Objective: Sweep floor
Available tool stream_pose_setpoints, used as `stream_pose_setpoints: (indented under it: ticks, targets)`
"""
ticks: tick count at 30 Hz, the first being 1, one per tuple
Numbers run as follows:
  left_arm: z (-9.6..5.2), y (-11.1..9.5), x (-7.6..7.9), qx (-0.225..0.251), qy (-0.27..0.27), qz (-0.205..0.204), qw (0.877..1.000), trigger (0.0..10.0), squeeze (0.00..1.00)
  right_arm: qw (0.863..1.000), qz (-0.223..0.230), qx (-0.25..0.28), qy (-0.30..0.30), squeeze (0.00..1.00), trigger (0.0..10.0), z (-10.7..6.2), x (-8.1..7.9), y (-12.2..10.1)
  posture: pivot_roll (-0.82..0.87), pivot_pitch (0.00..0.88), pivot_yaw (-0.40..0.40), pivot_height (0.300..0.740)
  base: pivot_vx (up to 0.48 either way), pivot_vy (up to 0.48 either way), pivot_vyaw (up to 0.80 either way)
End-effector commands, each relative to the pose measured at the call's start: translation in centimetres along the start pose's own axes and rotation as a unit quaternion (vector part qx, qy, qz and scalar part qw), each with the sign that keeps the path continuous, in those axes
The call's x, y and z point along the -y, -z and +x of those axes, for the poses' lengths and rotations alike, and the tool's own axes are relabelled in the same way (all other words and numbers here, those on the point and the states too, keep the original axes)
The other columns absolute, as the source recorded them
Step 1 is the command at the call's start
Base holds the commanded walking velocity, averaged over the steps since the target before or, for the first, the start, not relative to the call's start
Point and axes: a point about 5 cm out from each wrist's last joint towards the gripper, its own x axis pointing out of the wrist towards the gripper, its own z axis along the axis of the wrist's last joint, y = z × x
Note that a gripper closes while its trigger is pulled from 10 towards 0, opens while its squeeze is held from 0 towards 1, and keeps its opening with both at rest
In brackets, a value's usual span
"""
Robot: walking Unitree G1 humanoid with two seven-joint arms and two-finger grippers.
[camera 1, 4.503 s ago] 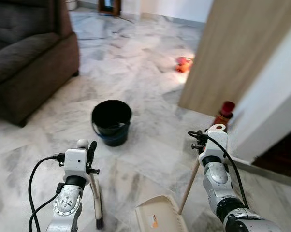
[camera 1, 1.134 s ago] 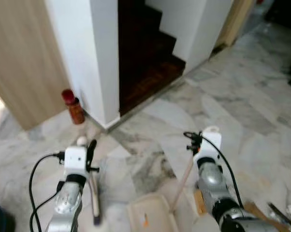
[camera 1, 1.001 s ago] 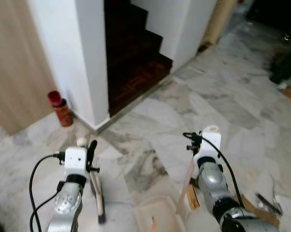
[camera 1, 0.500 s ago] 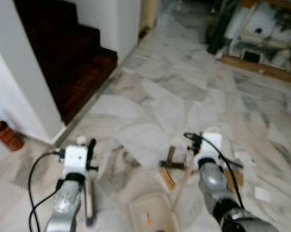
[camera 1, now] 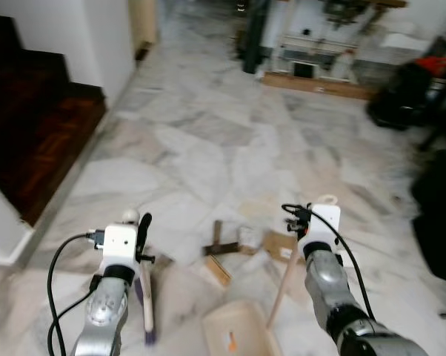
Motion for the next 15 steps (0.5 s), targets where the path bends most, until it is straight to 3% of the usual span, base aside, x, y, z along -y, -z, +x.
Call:
stream_pose_setpoints:
  ticks: [1, 15]
  targets:
    - [0.17, -0.34, 0.36, 0.009, 0.004, -0.004, 1.0, 10.0, 0.0, 1.0, 0.008, 0.007, 0.012, 0.0, 10.0, 0.21, 0.59, -0.41, 0.05, 0.078, -0.08, 0.74, 0.0, 0.0, -0.76]
    - [0.28, -0.35, 0.43, 0.007, 0.005, -0.007, 1.0, 10.0, 0.0, 1.0, 0.015, -0.004, 0.015, 0.0, 10.0, 0.17, 0.63, -0.13, 0.05, 0.079, -0.08, 0.74, 0.0, 0.0, -0.1]
